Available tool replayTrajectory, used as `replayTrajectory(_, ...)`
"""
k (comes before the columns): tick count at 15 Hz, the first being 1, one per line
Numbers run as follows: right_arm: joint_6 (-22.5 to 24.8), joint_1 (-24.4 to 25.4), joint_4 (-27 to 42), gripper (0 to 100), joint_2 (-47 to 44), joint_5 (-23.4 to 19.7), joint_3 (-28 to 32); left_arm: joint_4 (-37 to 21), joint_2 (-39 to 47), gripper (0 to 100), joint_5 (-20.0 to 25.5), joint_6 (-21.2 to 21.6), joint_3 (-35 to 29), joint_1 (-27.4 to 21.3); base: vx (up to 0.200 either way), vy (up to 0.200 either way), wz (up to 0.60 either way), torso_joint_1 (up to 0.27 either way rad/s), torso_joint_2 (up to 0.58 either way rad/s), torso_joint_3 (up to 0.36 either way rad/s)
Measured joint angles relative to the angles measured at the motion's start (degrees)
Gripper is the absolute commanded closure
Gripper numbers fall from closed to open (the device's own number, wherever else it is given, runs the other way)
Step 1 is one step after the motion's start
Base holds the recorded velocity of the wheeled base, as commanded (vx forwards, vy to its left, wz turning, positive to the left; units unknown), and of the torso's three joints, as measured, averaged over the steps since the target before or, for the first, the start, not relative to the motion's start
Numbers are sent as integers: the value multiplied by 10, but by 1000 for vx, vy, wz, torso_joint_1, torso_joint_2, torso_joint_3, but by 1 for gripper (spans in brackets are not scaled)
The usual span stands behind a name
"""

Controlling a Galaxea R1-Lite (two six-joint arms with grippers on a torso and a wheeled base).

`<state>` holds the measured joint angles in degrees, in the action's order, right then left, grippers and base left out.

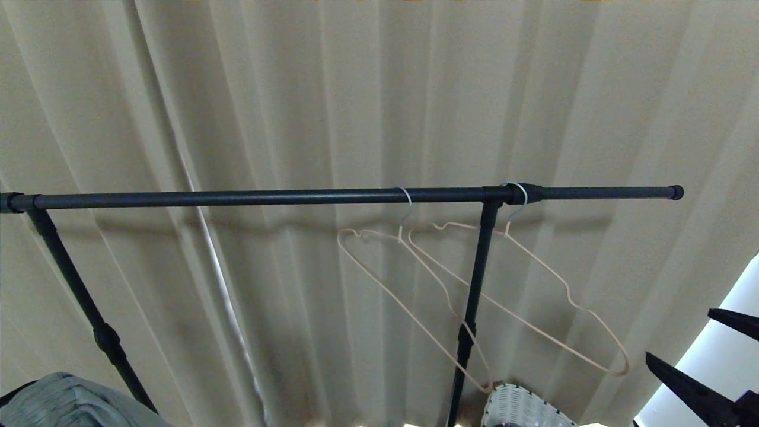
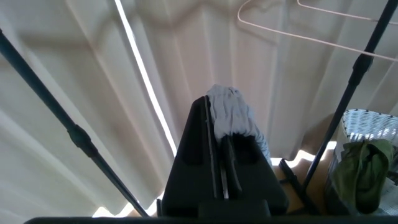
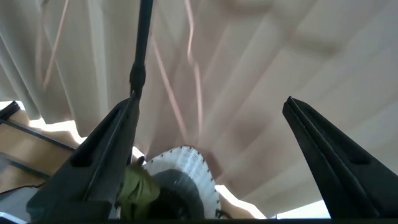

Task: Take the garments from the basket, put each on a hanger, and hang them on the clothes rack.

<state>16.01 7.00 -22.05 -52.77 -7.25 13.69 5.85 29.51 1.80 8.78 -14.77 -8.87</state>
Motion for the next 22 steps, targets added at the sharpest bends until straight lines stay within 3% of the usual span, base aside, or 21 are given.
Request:
replayTrajectory(2, 13, 0, 20, 0, -60, -2, 50, 0, -3, 100, 0, 0, 0, -2, 0, 0, 0, 0, 0, 0)
replayTrajectory(4, 25, 0, 89, 0, -119, -13, 120, 0, -4, 100, 0, 0, 0, -9, 0, 0, 0, 0, 0, 0)
replayTrajectory(7, 38, 0, 189, 0, -195, -64, 221, 0, -7, 100, 0, 5, 1, -13, 0, 0, 0, 0, 0, 0)
replayTrajectory(9, 42, 3, 208, 0, -243, -83, 265, -1, -10, 100, 0, 6, 1, -15, 0, 0, 0, 0, 0, 0)
replayTrajectory(15, 41, 13, 201, 0, -367, -89, 314, -1, -14, 100, 0, 8, 3, -16, 0, 0, 0, 0, 0, 0)
replayTrajectory(22, 39, 24, 201, 0, -438, -92, 357, -1, -17, 100, 0, 15, 5, -16, 0, 0, 0, 0, 0, 0)
